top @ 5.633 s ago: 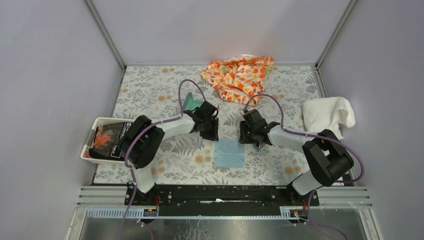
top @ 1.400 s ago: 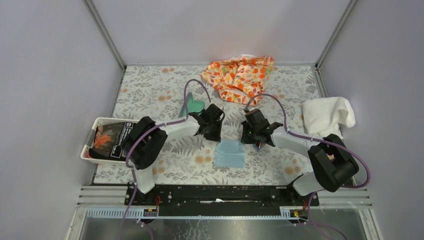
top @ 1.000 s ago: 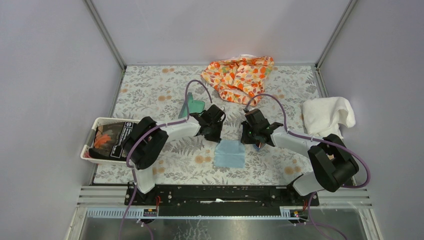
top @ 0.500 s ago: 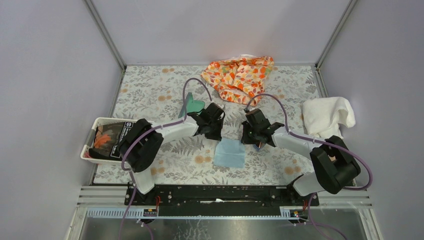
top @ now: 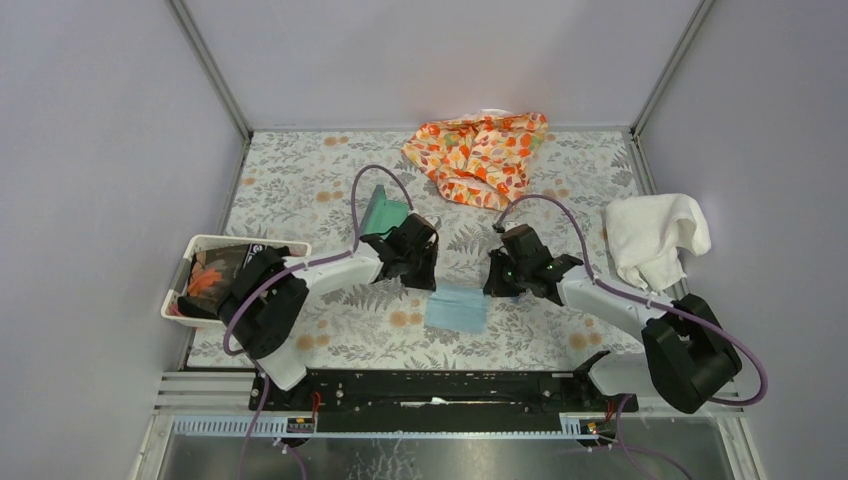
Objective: Organize the sunglasses
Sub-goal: Fold the glasses cleaning cloth at the center of the board.
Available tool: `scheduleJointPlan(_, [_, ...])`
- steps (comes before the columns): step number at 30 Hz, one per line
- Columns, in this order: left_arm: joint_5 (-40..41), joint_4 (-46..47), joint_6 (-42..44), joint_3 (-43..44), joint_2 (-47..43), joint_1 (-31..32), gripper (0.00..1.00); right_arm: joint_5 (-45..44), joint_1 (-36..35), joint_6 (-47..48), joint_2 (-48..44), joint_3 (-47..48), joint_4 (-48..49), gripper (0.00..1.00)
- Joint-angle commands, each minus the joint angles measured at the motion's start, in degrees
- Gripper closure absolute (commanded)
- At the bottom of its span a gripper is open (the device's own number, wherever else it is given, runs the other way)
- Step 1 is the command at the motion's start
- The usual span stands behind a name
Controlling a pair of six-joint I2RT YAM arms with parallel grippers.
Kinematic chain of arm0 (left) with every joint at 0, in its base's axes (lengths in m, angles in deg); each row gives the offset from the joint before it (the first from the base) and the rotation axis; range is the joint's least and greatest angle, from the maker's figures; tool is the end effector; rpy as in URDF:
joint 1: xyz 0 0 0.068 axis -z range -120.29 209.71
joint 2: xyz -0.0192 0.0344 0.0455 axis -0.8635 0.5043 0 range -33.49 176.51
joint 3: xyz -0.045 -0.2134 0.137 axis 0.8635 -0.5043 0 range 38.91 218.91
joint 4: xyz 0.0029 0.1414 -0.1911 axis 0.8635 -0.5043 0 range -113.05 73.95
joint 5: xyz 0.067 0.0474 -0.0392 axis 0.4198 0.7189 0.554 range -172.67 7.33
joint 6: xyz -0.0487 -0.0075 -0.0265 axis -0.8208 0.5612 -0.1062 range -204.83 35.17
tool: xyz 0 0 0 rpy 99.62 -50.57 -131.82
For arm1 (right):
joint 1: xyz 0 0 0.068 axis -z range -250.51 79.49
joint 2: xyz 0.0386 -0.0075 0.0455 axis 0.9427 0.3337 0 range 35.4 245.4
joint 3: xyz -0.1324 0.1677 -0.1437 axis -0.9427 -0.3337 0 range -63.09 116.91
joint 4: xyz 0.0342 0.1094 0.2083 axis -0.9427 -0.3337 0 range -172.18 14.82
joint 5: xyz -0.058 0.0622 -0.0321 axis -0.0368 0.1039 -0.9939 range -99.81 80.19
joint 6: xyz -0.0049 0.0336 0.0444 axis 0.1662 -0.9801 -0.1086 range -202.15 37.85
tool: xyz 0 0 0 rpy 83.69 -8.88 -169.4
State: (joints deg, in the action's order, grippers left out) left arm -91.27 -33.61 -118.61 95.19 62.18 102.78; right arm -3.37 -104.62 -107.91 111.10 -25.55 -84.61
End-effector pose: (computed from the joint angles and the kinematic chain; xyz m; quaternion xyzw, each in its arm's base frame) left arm 0.2251 -0.2182 0.1735 0.0986 0.9512 -0.2325 0.1775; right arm 0.1998 0.1404 0.1825 -0.0880 0.9269 0.2256 0.2869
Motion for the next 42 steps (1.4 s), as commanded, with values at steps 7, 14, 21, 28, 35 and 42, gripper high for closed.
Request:
scheduleJointPlan(7, [-1.76,2.77,-0.23,-3.51,-2.65,0.45,1.0,5.79,-0.15,0.18,-4.13,-3.5,-2.21,1.0])
scheduleJointPlan(14, [-2.24,3.1,-0.13,-4.65,-2.51,0.83,1.0,7.45,-1.9,-0.61,-4.66,-4.63,-2.22,1.0])
scheduleJointPlan(21, [-2.74,3.58,-0.53,-5.2,-2.1,1.08,1.0,7.19,-3.61,-1.32,-4.57,-5.19,-2.43,1.0])
scheduleJointPlan(28, [-2.51,3.8,-0.58,-5.78,-2.38,1.38,1.0,6.06,-4.64,-1.42,-3.42,-5.85,-1.99,1.0])
scheduleJointPlan(35, [-2.51,4.44,-1.34,-6.96,-2.77,1.65,1.0,5.05,-4.78,-1.33,-3.39,-6.25,-2.07,1.0])
scheduleJointPlan(42, [-2.33,4.64,-1.64,-7.27,-3.06,2.28,1.0,5.55,-4.83,-1.03,-3.63,-6.21,-2.26,1.0])
